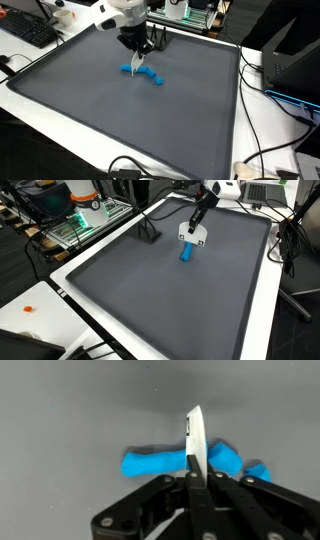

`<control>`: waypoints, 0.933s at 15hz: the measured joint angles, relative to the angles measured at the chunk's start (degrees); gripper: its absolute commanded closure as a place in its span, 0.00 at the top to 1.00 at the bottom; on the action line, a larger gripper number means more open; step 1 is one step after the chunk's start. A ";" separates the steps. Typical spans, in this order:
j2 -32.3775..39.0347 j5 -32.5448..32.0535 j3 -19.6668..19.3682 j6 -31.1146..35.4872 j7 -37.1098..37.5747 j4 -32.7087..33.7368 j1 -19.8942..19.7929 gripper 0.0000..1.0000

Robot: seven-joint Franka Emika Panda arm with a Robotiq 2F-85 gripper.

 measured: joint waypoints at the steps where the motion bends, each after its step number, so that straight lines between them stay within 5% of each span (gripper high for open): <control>1: 0.35 -0.04 -0.02 0.05 -0.25 0.25 -0.04 0.01; 14: 3.79 -0.19 -0.26 0.61 -1.74 2.59 -0.17 0.01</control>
